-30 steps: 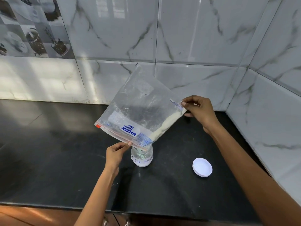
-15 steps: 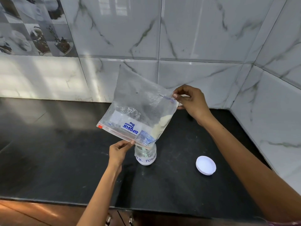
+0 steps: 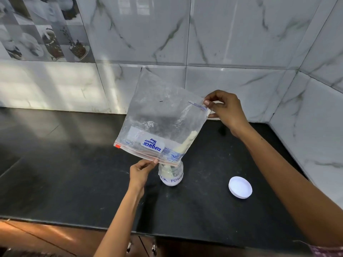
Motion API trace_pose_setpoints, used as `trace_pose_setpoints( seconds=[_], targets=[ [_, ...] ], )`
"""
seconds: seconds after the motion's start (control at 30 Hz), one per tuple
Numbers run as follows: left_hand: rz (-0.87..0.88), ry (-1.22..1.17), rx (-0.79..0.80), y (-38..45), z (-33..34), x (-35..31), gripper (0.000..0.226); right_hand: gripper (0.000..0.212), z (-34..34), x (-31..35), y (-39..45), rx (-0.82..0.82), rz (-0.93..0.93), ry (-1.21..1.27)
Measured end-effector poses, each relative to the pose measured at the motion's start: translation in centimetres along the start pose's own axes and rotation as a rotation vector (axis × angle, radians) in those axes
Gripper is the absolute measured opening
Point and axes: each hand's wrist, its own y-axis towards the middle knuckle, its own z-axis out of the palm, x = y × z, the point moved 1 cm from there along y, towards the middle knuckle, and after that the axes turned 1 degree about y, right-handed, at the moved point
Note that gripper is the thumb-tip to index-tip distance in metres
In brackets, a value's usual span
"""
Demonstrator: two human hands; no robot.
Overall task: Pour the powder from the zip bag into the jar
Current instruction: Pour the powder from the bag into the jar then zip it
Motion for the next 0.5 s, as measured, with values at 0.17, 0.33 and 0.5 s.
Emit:
trace_pose_setpoints(
  seconds=[0.17,0.33,0.5],
  targets=[
    [0.01,-0.017,0.058,0.19,0.18,0.07,0.01,0.005,-0.67,-0.28,-0.09,0.008,0.021,0.015],
    [0.02,-0.03,0.085,0.42,0.32,0.01,0.014,0.009,-0.65,-0.01,-0.32,0.034,0.005,0.019],
    [0.017,-0.037,0.078,0.32,0.54,0.09,0.012,0.006,-0.58,0.2,-0.3,0.028,-0.023,-0.049]
  ],
)
